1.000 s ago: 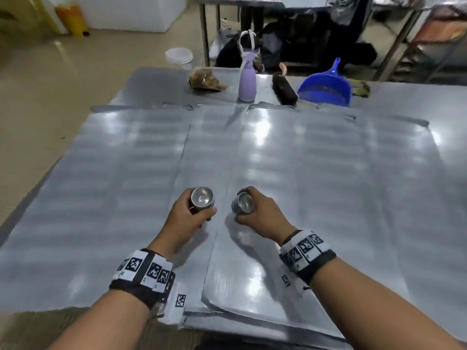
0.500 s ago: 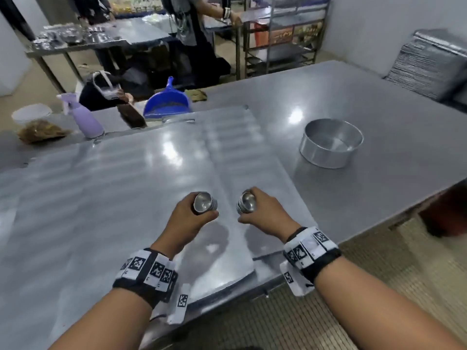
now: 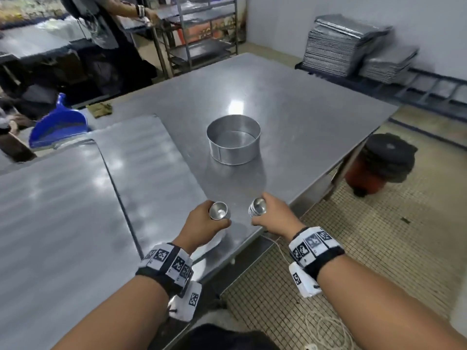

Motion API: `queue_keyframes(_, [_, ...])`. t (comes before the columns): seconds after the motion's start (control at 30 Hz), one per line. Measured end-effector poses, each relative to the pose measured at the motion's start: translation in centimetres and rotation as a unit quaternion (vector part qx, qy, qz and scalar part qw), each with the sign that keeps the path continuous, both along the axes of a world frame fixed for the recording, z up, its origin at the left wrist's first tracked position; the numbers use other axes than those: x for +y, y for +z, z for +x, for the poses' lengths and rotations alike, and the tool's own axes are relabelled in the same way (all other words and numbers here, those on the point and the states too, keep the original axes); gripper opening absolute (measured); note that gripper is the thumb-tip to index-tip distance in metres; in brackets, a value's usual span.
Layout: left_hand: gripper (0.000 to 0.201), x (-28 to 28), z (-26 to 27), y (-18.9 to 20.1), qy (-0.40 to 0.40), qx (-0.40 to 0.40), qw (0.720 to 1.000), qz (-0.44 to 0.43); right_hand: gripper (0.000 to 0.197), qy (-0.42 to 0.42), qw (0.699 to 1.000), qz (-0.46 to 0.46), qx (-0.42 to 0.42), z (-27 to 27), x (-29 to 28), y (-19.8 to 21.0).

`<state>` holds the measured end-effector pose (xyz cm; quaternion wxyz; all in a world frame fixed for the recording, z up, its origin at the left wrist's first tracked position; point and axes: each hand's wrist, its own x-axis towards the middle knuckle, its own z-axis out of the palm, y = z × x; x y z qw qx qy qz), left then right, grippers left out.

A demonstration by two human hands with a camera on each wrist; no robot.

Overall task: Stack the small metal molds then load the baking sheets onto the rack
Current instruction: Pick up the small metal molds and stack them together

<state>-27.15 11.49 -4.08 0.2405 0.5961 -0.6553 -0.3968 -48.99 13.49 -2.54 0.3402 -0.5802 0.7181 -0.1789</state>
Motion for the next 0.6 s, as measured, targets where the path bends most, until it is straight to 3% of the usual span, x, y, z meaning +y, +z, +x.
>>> queue_keyframes(0.17, [0.037,-2.9,-4.8,-1.7,-0.049,-0.030,0.998,0.017,0.066,-0.009,0.999,0.026,0.028,-3.8,-2.7,-2.2])
queue_keyframes(0.5, [0.037,-12.3,-10.9,-2.8,-0.084,-0.050,0.995,0.019,0.059,0.077,0.992,0.046,0.091,-6.7,-13.0,-4.7])
queue_keyframes(0.6, [0.017,-14.8,-12.1,-3.2,-0.078,-0.047,0.996,-0.007,0.052,0.095,0.991,0.042,0.088,-7.3,-16.3,-5.1])
